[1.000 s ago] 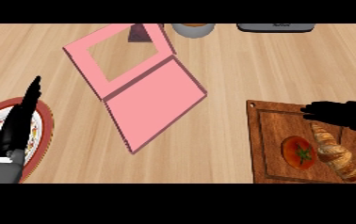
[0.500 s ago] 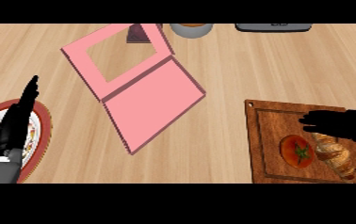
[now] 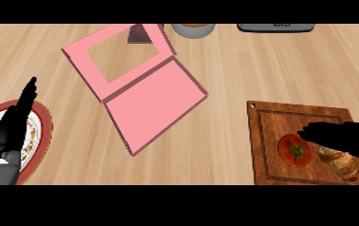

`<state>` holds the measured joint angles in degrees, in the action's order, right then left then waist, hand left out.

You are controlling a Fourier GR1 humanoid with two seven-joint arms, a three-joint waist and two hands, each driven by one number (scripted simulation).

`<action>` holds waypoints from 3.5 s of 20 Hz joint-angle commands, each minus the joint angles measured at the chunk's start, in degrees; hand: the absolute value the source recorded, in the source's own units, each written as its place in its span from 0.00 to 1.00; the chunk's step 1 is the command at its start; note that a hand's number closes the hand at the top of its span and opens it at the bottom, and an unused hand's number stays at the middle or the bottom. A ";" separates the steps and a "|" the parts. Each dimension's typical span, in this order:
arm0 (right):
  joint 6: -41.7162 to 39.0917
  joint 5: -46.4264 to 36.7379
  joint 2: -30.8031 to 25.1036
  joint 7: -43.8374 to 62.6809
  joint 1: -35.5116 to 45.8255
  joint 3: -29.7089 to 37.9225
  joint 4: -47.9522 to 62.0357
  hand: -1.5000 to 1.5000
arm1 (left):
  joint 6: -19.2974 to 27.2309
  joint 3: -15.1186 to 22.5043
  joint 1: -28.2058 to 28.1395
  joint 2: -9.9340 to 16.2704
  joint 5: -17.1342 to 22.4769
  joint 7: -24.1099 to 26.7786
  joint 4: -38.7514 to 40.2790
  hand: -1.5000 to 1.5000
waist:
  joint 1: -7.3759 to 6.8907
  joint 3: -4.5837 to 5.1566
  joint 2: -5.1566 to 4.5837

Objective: Pick the croissant from the cutting board and place it in the cardboard box

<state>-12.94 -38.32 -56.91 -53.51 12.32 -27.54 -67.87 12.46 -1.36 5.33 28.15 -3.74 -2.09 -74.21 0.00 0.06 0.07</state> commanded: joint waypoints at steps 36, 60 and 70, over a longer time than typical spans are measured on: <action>3.81 -16.41 35.53 81.51 6.23 7.46 -49.94 1.00 | -1.47 -2.31 -1.16 -3.35 -3.23 0.69 -0.19 0.50 | 0.39 0.13 0.20; 23.81 2.53 56.90 96.36 50.92 5.07 2.42 1.00 | -2.99 -3.31 1.82 -5.09 -6.09 1.57 2.18 0.50 | -1.53 0.00 -0.36; 36.08 13.00 56.91 91.17 59.30 3.53 29.30 0.00 | -3.93 -0.90 5.30 -6.36 -7.40 -2.64 0.24 0.50 | -3.83 0.01 -1.20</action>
<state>21.06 -30.31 -0.01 39.19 69.04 -25.38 -45.87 7.79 -3.60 9.31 23.21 -9.70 -3.78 -74.97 -3.69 0.07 -0.85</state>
